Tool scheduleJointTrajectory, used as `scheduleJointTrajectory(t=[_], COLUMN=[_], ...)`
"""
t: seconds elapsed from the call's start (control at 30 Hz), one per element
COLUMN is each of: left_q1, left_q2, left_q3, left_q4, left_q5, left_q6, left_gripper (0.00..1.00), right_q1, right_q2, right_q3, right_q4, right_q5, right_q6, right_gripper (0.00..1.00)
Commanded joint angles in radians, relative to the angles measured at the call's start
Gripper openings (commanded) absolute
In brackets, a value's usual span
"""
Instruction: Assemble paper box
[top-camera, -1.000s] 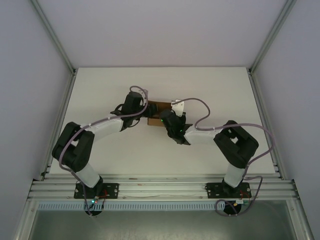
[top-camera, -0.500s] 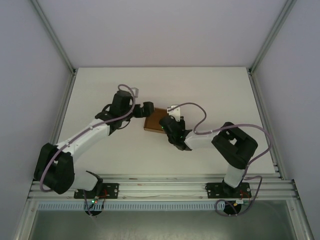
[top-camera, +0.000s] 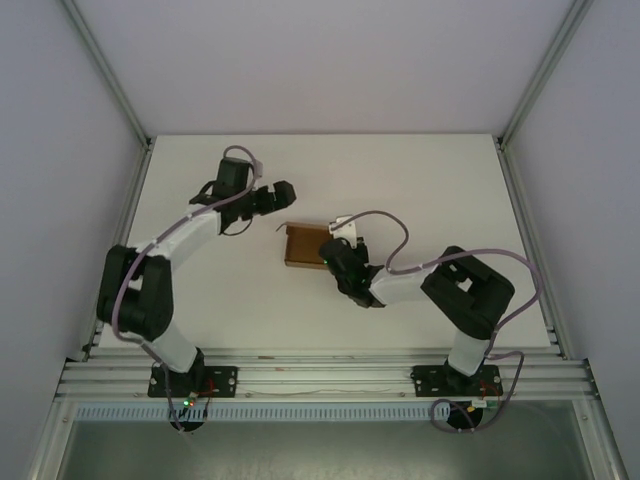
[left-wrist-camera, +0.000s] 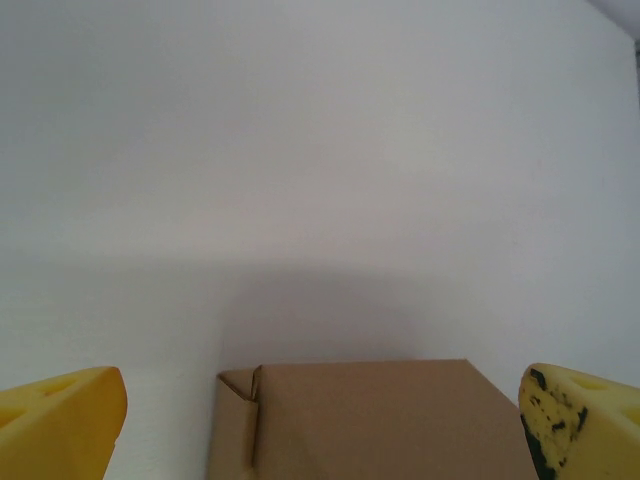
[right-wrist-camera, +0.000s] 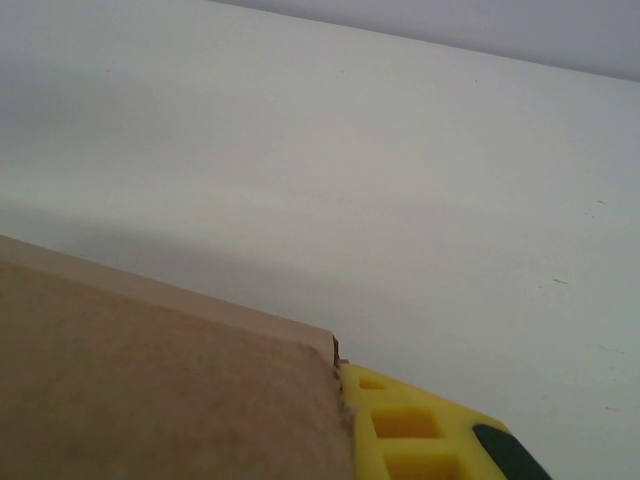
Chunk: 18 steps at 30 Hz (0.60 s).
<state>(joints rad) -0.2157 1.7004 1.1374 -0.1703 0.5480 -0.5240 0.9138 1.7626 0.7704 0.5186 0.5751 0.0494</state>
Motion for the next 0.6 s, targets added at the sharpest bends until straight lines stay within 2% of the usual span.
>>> scheduleJointTrajectory(t=[0.0, 0.13, 0.37, 0.5, 0.57], left_q1=[-0.005, -0.020, -0.037, -0.045, -0.045], left_q2=[0.025, 0.026, 0.034, 0.049, 0.057], left_q3=[-0.024, -0.097, -0.190, -0.208, -0.208], left_q4=[0.039, 0.056, 0.157, 0.182, 0.184], left_q5=[0.127, 0.118, 0.150, 0.144, 0.142], left_q6=[-0.023, -0.014, -0.057, -0.066, -0.064], left_gripper=[1.00, 0.95, 0.87, 0.83, 0.81], right_q1=[0.009, 0.012, 0.029, 0.042, 0.042], right_q2=[-0.012, -0.017, -0.040, -0.072, -0.106], right_q3=[-0.011, -0.011, -0.005, -0.016, -0.026], right_q4=[0.012, -0.015, -0.088, -0.134, -0.160], right_q5=[0.006, -0.008, -0.034, -0.038, -0.063], right_q6=[-0.004, 0.031, 0.089, 0.116, 0.128], right_gripper=[0.16, 0.17, 0.24, 0.32, 0.43])
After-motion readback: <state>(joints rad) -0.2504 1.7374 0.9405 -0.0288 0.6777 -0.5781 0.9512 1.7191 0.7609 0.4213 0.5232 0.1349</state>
